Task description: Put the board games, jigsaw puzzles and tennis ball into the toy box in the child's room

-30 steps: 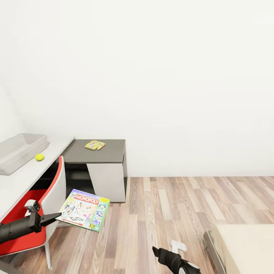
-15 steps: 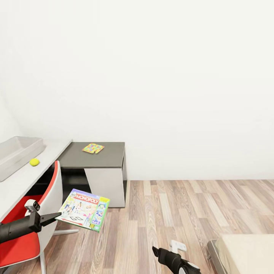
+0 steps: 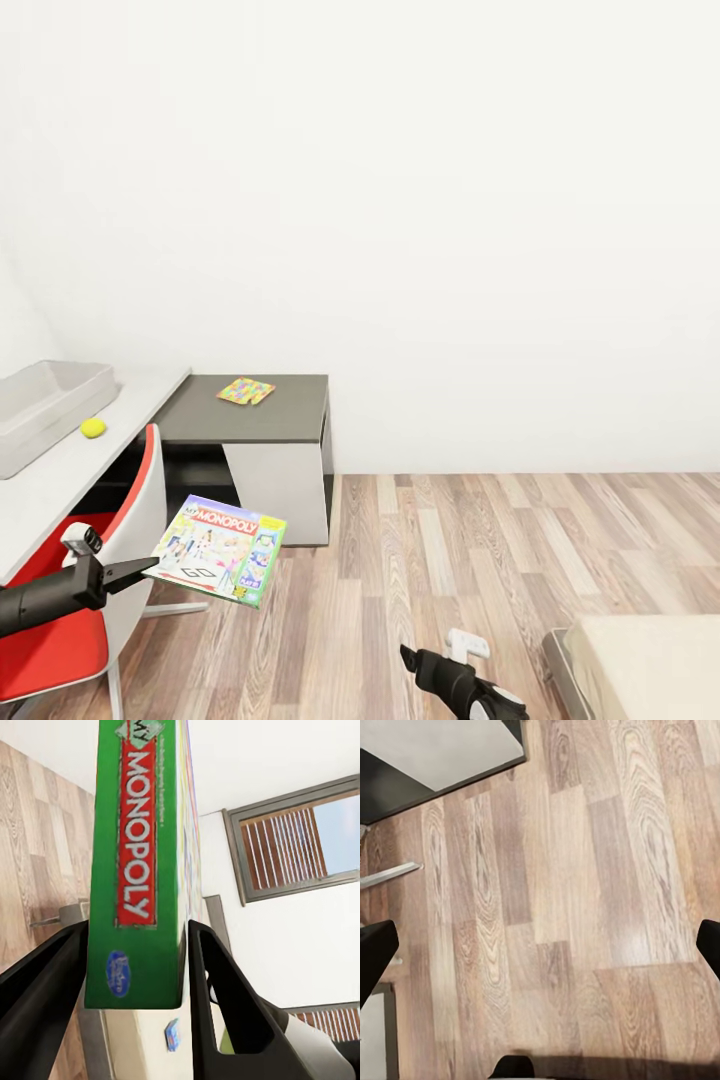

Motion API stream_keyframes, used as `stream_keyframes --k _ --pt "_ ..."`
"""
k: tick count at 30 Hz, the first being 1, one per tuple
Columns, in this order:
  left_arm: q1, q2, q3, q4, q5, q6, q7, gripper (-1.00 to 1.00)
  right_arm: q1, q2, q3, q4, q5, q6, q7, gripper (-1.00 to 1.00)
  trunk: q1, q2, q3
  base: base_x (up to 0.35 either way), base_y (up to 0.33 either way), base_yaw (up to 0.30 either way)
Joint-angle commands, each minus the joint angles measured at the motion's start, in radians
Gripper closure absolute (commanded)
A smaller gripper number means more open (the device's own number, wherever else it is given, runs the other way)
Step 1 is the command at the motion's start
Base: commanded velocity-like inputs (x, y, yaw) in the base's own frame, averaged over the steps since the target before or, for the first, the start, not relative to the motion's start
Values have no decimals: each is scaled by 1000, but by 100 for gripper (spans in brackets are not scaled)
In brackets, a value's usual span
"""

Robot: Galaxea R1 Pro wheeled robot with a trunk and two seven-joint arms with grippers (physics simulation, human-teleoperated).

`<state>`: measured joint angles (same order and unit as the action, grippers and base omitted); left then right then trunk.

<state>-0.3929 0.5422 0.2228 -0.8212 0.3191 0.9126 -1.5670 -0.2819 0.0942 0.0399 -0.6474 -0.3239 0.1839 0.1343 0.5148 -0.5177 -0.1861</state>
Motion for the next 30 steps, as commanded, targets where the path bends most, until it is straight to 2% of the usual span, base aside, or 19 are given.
stream_keyframes --k 1,11,16,19,21,23,28,30 --pt "0 0 0 0 0 11 -4 100 0 0 0 -2 -7 5 0 -100 -4 6 1 0 0 0" --pt "0 2 0 -1 5 13 -4 100 -5 -7 -5 -38 -16 24 2 -100 -42 76 33 0 0 0" --pt "0 1 0 -1 6 16 -4 100 -97 1 -5 -149 -14 183 -6 -100 -61 111 48 0 0 0" --pt "0 -3 1 -2 6 26 -4 100 -148 2 -5 -293 -15 292 -16 -100 -65 118 52 0 0 0" --pt "-3 -6 3 -13 5 38 -4 100 -159 0 -6 -391 -19 351 -18 -100 -65 118 52 0 0 0" --pt "-6 -6 4 -40 5 59 -4 100 -162 1 -5 -435 -19 382 -19 -100 -65 118 52 0 0 0" --pt "-40 -6 8 -151 7 118 -4 100 -164 -7 -2 -518 -21 467 -14 -100 -65 118 52 0 0 0" --pt "-55 -6 9 -166 7 124 -4 100 -163 -7 -2 -534 -21 479 -15 -100 -65 118 52 0 0 0"
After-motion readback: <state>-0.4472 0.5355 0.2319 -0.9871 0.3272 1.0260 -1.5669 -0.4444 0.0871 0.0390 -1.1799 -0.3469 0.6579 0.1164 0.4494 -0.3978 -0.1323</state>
